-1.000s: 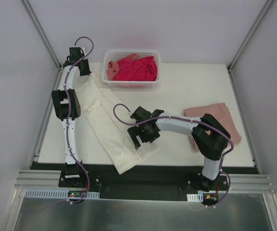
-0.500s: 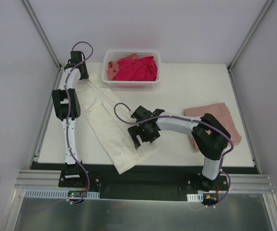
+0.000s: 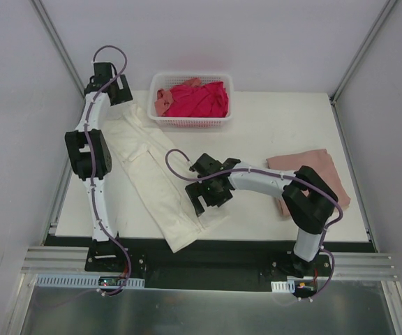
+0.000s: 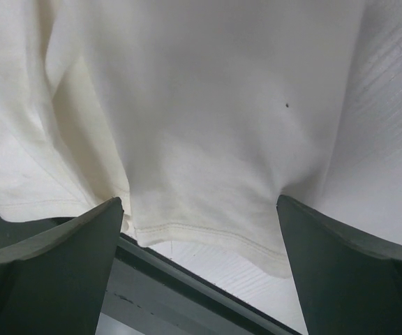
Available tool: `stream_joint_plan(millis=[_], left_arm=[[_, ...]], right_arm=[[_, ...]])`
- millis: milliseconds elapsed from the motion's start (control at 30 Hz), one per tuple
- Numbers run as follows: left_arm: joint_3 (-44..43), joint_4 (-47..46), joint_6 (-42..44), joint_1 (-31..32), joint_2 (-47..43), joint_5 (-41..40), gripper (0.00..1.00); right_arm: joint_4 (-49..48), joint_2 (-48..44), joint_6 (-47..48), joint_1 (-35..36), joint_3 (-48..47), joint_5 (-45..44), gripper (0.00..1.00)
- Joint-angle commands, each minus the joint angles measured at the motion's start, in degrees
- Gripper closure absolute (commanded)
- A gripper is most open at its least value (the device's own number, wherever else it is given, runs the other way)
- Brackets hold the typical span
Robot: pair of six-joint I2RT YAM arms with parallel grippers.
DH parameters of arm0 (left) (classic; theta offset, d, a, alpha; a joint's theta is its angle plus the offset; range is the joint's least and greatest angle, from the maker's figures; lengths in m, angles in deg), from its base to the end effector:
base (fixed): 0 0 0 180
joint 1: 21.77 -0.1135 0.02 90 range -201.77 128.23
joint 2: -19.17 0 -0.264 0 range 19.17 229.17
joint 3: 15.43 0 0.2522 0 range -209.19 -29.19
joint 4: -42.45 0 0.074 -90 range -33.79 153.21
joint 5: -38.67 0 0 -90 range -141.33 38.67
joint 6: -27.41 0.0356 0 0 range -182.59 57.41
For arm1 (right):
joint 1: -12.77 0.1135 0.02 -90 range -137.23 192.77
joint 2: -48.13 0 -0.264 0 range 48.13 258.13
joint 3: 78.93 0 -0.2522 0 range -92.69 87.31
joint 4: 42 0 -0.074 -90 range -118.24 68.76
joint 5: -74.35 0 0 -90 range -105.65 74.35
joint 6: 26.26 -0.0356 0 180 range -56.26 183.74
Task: Fold and stack the t-shirts
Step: Fold the tshirt
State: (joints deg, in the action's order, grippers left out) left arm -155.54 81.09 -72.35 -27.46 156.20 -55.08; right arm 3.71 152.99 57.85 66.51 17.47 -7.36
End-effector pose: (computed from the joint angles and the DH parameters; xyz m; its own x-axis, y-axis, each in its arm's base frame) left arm 0.5511 0.0573 0.2433 -0.5446 -0.2243 -0.8082 -0.2478 0.9636 -0.1004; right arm 0.2120 0.2977 0.1767 -0.6267 -0.6828 -0.3755 -0.7710 0.6131 0.1721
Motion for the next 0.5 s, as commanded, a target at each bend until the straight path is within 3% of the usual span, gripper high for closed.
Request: stream_joint_plan(millis=[0,167,267,333,367,467], left_arm=[[3.3,1.1,-5.8,0.3,-15.1,-3.7,0.01],[11.9,4.2,-13.7,0.9,-26.7,-1.0,0.01],[24.9,5.1,-18.4,2.4,-34.9,6.1,0.01],[30.9,5.2,-18.8,5.5,-39.5,4.8,0.01],[36.7,5.3,-17.3,11.3,-44.0,3.8,0.01],[51.1,5.5,-20.5,19.8,-55.2,-4.3,0.01]], right_arm=[[0.1,-7.7,1.1,1.2,0.8,-0.8,0.03],[-2.1,-16.0,-0.1,1.4,4.1,-2.8,0.03],[-2.2,-20.7,-1.6,0.8,7.3,-6.8,0.03],[-2.5,-22.9,-3.1,-0.3,10.7,-7.2,0.03],[-3.9,-25.5,-4.0,-2.0,12.1,-6.4,0.03],[-7.8,-30.9,-6.1,-5.6,18.9,-2.3,0.03]])
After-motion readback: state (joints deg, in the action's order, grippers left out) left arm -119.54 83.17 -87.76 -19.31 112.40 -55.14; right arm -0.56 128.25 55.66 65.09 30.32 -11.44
